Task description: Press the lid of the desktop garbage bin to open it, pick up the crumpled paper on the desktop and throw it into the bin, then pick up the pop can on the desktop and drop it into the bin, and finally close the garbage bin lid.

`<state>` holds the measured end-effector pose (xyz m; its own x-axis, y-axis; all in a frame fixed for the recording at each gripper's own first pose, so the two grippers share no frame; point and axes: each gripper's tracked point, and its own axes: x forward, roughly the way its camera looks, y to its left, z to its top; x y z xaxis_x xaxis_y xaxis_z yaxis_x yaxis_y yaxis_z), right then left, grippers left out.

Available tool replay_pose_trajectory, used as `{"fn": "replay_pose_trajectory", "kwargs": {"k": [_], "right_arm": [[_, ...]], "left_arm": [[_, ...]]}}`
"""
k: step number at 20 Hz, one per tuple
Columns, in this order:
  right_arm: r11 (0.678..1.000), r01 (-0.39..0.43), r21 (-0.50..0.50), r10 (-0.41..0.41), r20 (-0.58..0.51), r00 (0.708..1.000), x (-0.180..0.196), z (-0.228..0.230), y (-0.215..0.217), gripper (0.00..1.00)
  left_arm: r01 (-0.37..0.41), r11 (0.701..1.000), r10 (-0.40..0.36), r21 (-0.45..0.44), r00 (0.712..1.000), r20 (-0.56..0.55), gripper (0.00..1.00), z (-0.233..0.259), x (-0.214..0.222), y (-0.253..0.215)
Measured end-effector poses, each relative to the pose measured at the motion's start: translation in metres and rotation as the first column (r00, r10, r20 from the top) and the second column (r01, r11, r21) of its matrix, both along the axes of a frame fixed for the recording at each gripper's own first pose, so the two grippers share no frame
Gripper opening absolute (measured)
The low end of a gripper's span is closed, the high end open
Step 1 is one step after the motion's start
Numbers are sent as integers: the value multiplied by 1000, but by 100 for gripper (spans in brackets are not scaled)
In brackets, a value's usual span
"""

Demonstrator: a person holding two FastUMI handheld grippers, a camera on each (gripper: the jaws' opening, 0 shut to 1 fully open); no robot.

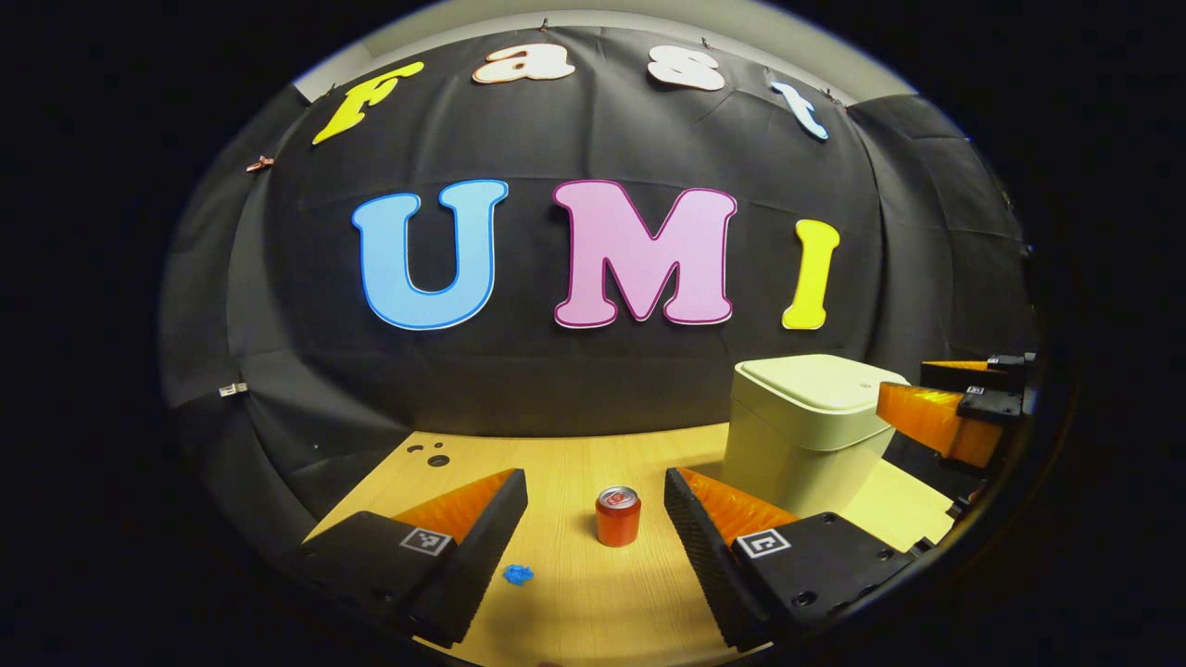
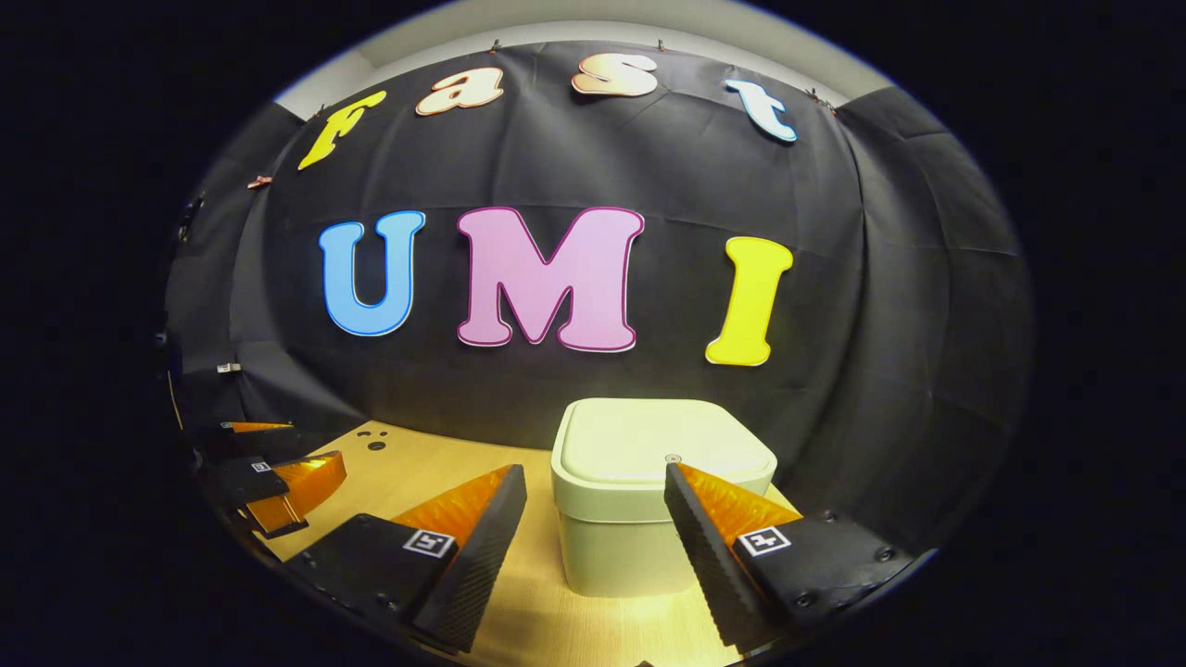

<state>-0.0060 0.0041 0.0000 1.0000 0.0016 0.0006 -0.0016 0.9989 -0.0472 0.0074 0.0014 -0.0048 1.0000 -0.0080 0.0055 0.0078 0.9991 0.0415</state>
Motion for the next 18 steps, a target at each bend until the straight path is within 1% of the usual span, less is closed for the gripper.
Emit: {"fn": "replay_pose_trajectory", "kwargs": {"k": [2,3,4,5,6,7,8,9,10,11,12,13,15,17,18], "right_arm": [[1000,4,-2,-4,8,1000,0,2,0,87],[1000,0,-2,0,8,1000,0,3,2,75],[1000,-4,-2,4,6,1000,0,3,3,73],[1000,-11,-1,11,2,1000,1,2,5,70],[1000,-17,0,17,-4,1000,0,1,7,70],[1000,-24,3,24,-4,1000,1,1,8,64],[999,-32,9,32,-7,999,0,1,9,66],[999,-38,11,38,-11,999,2,1,12,64],[999,-37,11,38,-16,999,2,0,12,60],[999,-40,15,41,-17,999,3,0,12,45],[999,-41,17,42,-15,999,2,1,12,45],[999,-38,16,38,-11,999,2,2,11,34],[1000,-20,13,20,-8,1000,3,4,8,25],[999,-29,16,29,-18,999,3,1,12,19],[1000,-5,5,5,-22,1000,5,0,8,19]], "left_arm": [[1,1000,-1,-1,1000,0,96,-1,1,0],[3,1000,-3,-1,1000,0,96,-1,1,-1],[4,1000,-4,0,1000,0,96,-1,1,-1],[5,1000,-5,1,1000,0,96,-2,1,-1],[4,1000,-4,4,1000,2,95,-1,2,-1],[4,1000,-4,6,1000,2,96,-1,2,-1],[6,1000,-6,6,1000,2,96,-2,3,-2],[7,1000,-7,5,1000,1,96,-1,3,-2],[8,1000,-8,3,1000,1,96,-1,3,-2],[7,1000,-7,2,1000,0,96,-2,3,-2],[7,1000,-7,2,1000,-1,96,-2,4,-2],[8,1000,-8,1,1000,-1,96,-3,4,-2],[7,1000,-7,0,1000,-3,96,-4,5,-1],[8,1000,-8,-2,1000,-8,96,-4,5,-1],[8,1000,-8,-2,1000,-11,96,-5,5,0]]}}
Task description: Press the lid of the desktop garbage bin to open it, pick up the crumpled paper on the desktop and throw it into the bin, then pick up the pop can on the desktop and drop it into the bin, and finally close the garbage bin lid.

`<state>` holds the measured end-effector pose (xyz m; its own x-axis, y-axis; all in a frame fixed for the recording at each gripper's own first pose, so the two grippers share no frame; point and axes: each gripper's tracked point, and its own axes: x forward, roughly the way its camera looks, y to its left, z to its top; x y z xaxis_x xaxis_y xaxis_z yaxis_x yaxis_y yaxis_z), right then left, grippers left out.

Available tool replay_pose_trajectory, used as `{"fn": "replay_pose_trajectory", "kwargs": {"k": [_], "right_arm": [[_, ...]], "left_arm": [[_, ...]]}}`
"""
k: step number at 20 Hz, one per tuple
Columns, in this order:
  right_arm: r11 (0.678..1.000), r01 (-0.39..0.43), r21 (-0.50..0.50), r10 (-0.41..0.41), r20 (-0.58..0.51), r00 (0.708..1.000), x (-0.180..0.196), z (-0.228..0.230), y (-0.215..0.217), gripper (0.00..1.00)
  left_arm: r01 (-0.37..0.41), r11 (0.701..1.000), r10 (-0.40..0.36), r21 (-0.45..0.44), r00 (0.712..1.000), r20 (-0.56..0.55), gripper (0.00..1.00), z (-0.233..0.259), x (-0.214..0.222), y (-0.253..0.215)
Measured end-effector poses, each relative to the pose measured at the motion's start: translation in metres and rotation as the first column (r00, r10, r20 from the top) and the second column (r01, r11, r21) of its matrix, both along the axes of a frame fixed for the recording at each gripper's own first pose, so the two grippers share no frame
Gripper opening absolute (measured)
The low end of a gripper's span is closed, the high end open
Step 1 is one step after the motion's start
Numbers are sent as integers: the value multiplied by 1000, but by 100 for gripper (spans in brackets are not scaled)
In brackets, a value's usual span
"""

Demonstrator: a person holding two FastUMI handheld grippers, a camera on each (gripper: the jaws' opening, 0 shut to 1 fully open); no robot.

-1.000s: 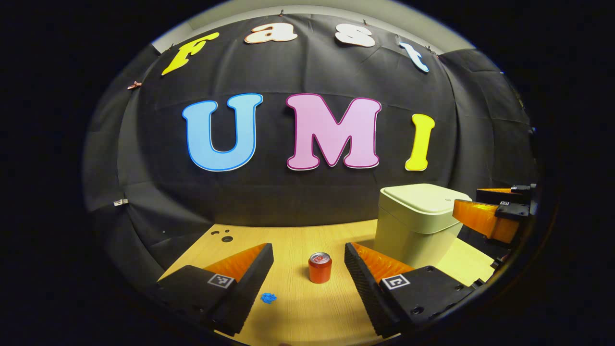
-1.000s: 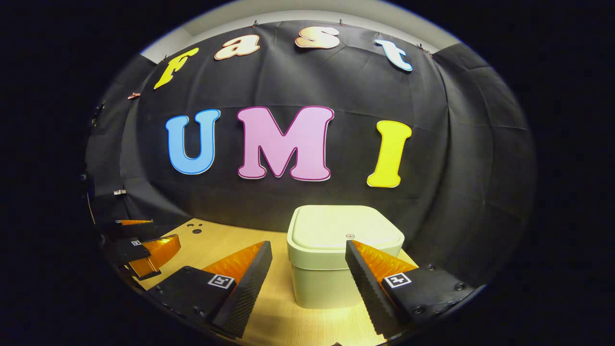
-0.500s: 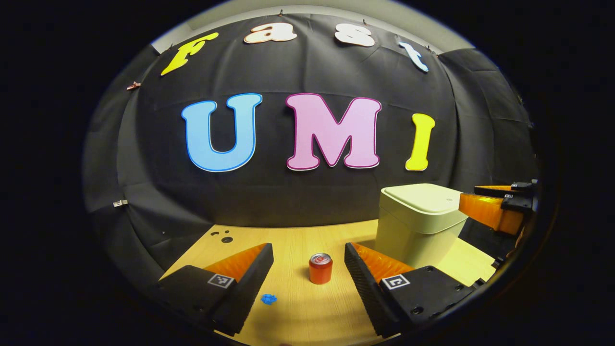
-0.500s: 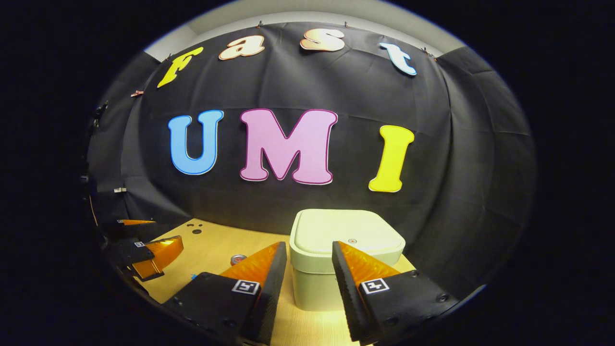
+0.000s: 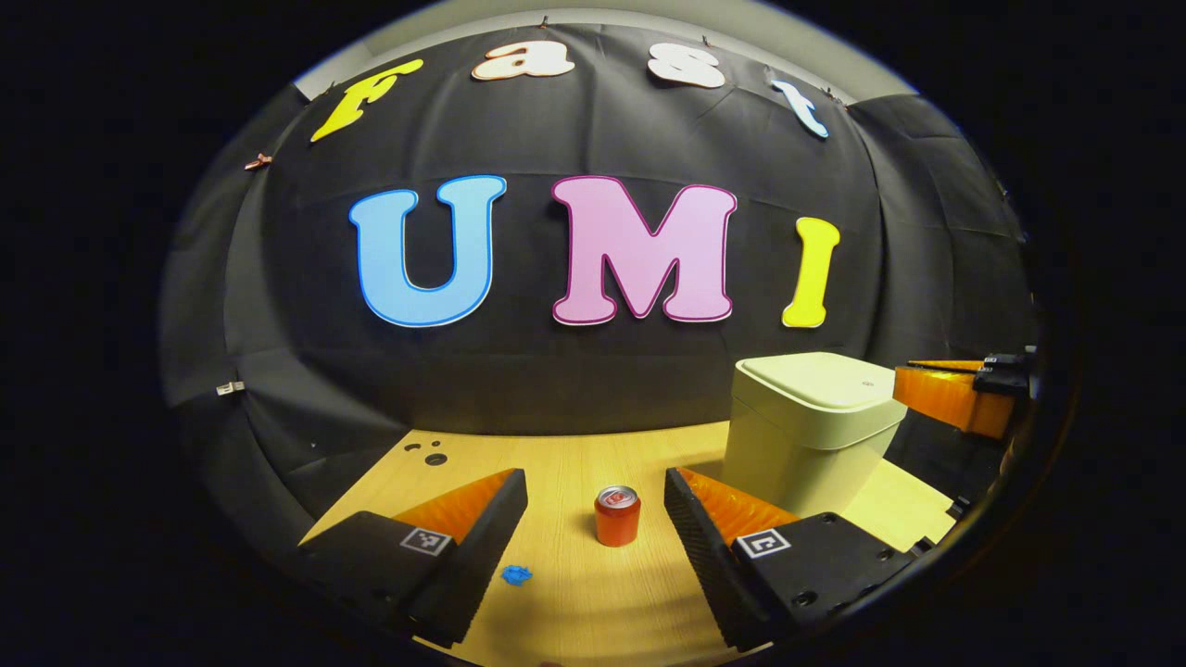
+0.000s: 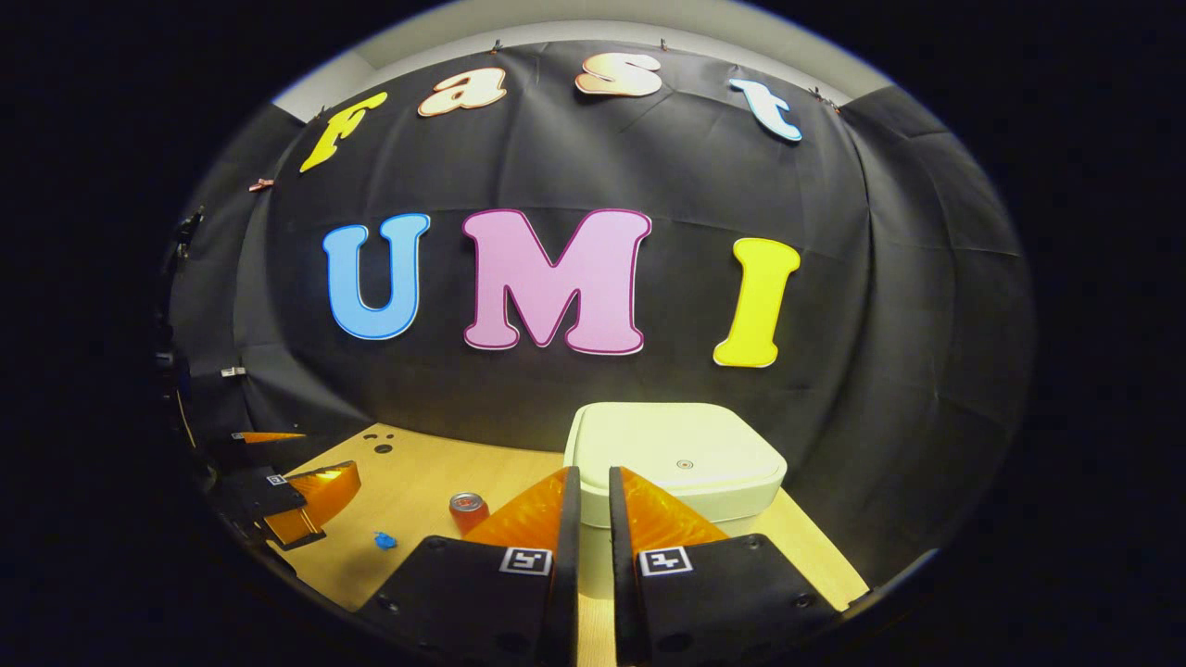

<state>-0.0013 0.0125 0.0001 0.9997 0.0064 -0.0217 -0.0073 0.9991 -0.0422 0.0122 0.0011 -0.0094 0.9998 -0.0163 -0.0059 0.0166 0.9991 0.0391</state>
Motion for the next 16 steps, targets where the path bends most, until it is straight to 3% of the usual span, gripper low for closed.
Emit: {"fn": "replay_pose_trajectory", "kwargs": {"k": [1,5,16], "right_arm": [[1000,1,4,-1,-1,1000,-3,2,-1,5],[1000,1,-3,-1,-23,1000,2,-4,-1,6],[986,-161,-45,160,-25,987,3,6,31,5]], "left_arm": [[0,1000,0,1,1000,-2,96,0,0,0],[2,1000,-2,4,1000,-5,96,-1,1,1],[5,1000,-4,7,1000,-19,96,-4,6,3]]}}
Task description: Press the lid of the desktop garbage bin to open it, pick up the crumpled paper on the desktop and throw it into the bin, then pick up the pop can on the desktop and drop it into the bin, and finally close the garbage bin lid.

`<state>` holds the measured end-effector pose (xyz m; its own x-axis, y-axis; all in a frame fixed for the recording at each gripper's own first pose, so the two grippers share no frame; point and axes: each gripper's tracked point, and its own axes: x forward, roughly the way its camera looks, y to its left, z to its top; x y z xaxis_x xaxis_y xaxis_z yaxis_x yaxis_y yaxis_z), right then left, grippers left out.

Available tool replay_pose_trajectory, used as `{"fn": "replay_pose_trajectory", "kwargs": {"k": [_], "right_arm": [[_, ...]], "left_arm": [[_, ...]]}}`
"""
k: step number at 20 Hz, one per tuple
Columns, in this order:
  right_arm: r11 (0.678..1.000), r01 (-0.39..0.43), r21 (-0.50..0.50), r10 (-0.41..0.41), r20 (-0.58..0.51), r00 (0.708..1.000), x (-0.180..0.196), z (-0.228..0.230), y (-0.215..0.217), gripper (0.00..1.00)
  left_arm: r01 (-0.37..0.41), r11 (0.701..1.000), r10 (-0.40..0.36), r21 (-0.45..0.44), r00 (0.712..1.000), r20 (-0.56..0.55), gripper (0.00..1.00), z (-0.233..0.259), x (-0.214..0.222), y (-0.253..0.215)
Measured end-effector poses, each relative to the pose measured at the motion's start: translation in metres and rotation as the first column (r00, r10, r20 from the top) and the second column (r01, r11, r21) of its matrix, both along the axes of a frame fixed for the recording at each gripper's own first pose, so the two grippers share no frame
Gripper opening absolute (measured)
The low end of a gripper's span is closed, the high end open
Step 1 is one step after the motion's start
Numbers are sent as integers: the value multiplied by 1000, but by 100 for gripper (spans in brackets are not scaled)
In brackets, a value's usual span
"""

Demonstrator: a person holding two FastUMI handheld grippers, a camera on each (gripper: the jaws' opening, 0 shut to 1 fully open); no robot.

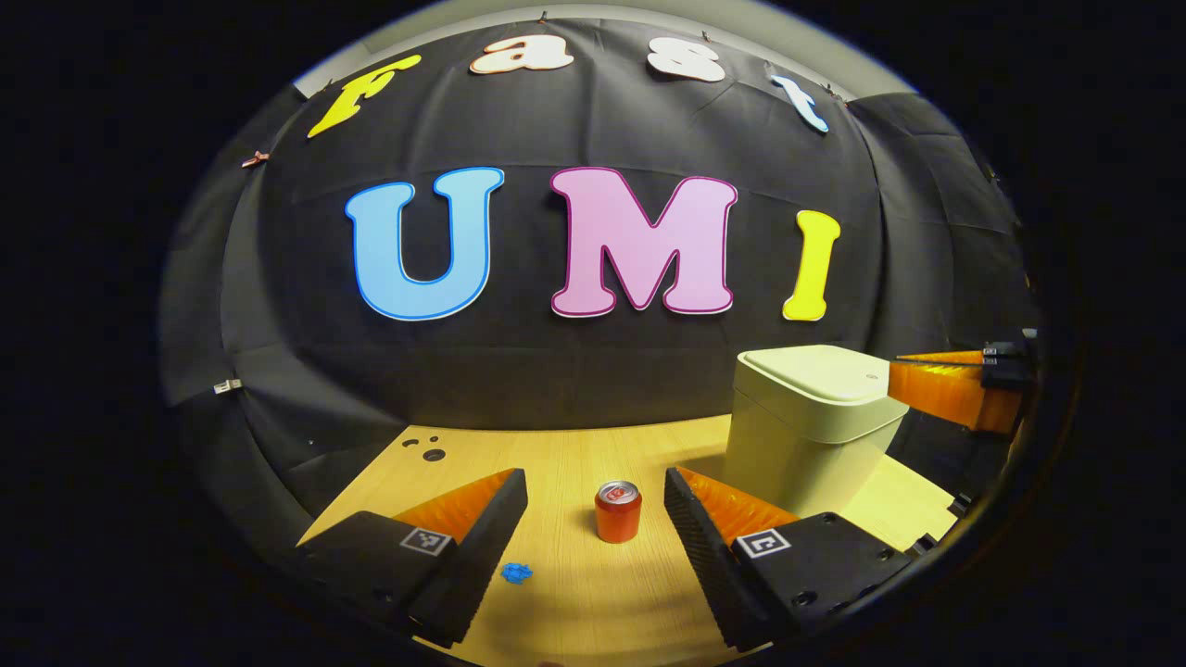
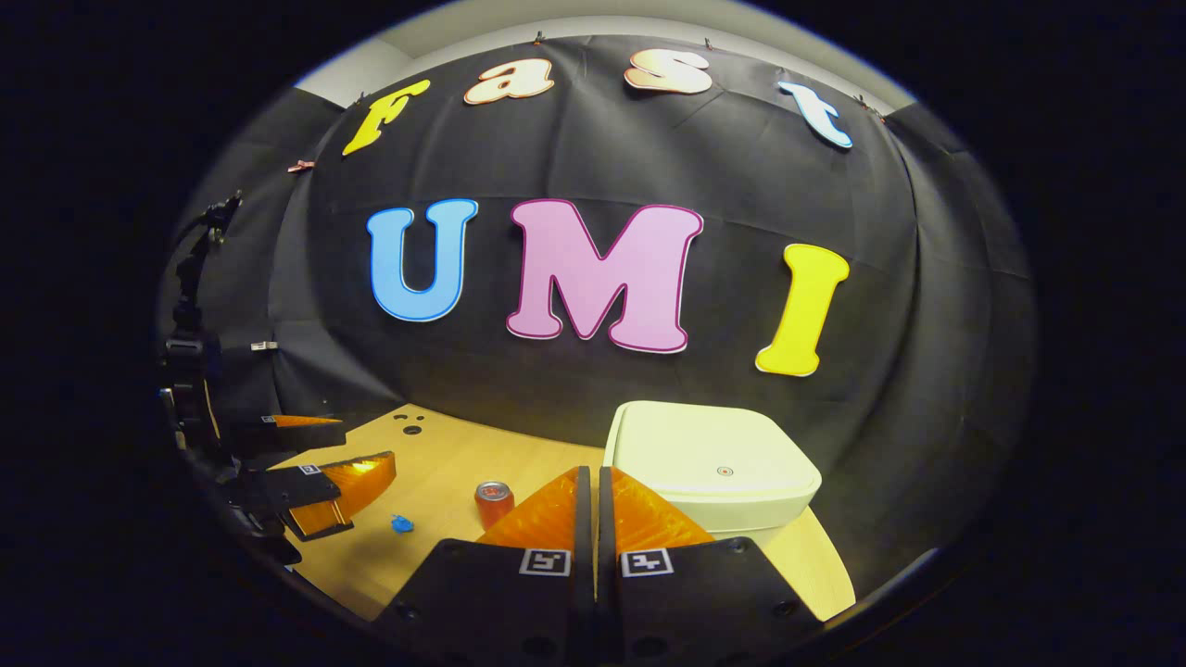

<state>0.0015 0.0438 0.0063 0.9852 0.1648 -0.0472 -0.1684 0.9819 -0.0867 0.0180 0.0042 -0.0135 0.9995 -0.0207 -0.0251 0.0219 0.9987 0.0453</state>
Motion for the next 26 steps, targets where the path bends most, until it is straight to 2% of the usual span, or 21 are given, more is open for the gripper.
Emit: {"fn": "replay_pose_trajectory", "kwargs": {"k": [9,18,26], "right_arm": [[999,17,48,-17,8,1000,36,29,-18,5],[981,158,110,-154,-46,987,81,25,-75,5],[957,258,134,-240,-135,961,96,-6,-114,5]], "left_arm": [[-11,1000,11,4,1000,-10,95,-4,5,8],[-44,999,44,5,999,-29,96,-7,13,21],[-69,998,69,-2,997,-46,95,-12,17,29]]}}
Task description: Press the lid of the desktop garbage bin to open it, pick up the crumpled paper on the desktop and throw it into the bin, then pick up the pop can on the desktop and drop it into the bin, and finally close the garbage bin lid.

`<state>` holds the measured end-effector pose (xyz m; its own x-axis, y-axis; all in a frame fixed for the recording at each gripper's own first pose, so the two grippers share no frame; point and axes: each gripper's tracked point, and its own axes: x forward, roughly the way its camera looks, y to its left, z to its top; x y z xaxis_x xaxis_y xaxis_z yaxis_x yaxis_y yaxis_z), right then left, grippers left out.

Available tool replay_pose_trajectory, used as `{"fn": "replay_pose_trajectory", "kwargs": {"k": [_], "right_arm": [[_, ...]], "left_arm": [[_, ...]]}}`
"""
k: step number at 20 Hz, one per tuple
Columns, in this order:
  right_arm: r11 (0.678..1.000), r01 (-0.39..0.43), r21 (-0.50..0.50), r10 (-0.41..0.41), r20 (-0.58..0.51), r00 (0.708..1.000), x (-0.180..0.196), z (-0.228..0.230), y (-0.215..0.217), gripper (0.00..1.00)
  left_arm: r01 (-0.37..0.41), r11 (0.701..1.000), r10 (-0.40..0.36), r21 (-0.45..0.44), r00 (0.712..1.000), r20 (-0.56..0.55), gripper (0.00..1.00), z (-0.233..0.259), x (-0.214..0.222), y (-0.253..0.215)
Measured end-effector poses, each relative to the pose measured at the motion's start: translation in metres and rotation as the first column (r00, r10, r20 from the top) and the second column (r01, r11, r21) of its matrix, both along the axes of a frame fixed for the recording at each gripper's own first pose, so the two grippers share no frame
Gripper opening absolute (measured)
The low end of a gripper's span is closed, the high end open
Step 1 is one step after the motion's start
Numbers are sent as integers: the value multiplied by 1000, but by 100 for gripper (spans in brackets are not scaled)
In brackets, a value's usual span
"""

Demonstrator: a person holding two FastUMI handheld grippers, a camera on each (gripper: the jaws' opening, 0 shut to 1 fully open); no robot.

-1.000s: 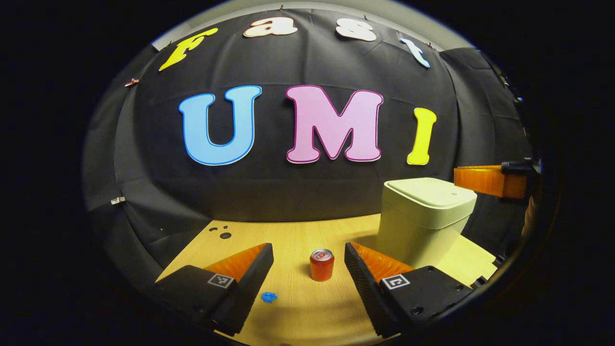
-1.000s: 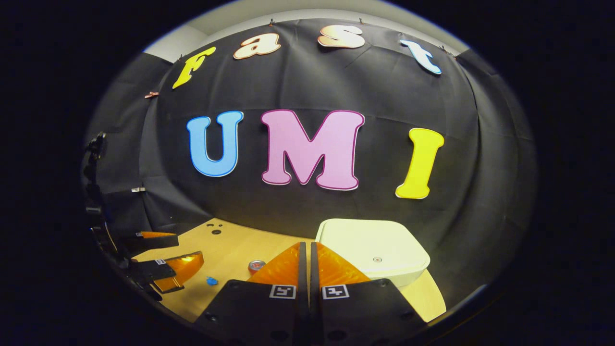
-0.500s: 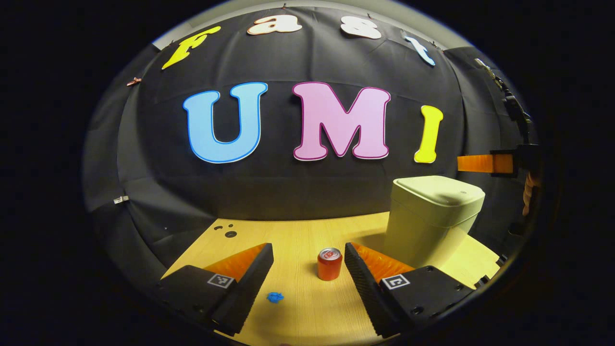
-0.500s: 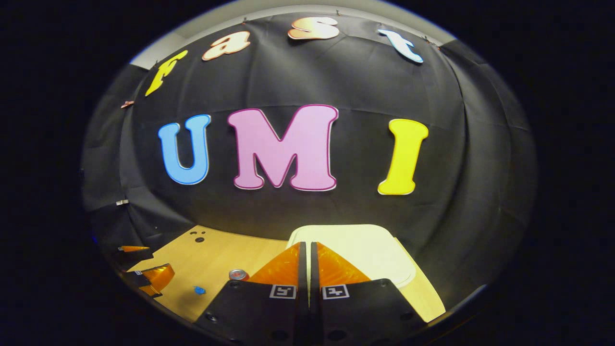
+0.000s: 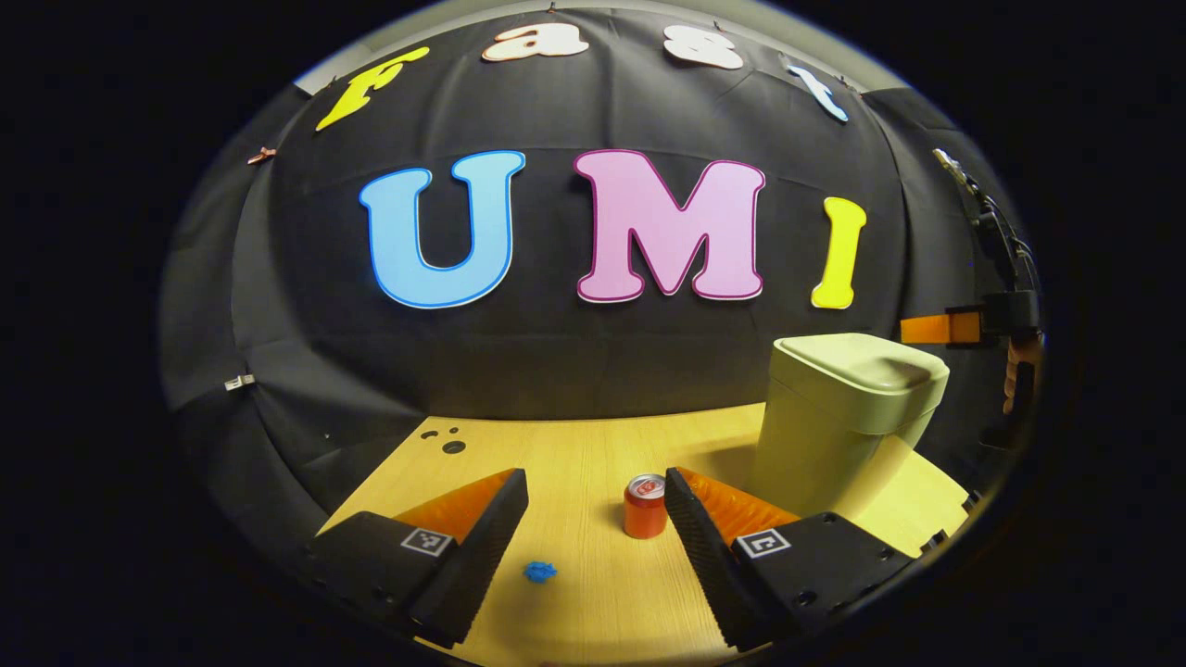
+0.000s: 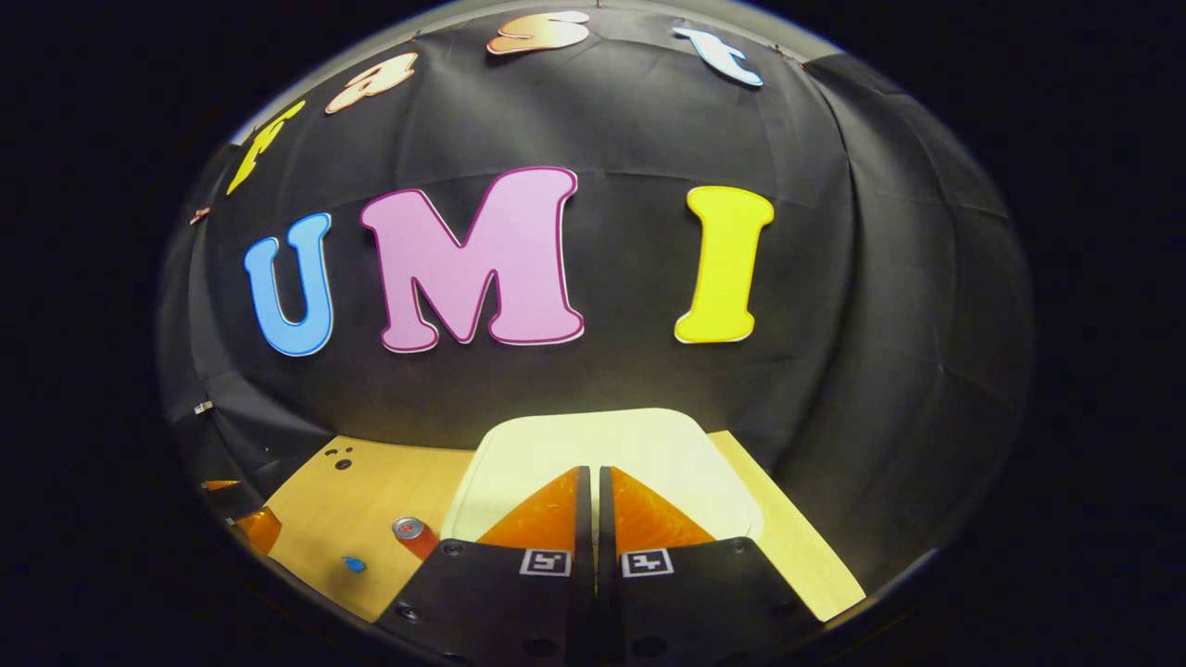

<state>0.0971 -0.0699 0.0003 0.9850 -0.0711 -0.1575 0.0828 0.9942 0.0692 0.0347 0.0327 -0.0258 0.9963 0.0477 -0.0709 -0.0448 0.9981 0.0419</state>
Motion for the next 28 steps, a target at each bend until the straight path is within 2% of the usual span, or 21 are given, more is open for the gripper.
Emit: {"fn": "replay_pose_trajectory", "kwargs": {"k": [5,16,24,28], "right_arm": [[1000,4,4,-4,-40,999,-2,-18,-1,5],[995,-17,-98,16,-6,1000,-9,-23,11,5],[997,-24,-73,26,29,999,-10,-20,11,6],[1000,17,-17,-17,13,1000,-6,-10,8,5]], "left_arm": [[-10,1000,10,0,1000,-8,95,-3,-2,2],[4,1000,-3,22,999,-47,95,-17,-6,-2],[24,999,-23,32,999,-48,95,-18,-4,-7],[27,999,-26,42,999,-27,96,-15,-4,-4]]}}
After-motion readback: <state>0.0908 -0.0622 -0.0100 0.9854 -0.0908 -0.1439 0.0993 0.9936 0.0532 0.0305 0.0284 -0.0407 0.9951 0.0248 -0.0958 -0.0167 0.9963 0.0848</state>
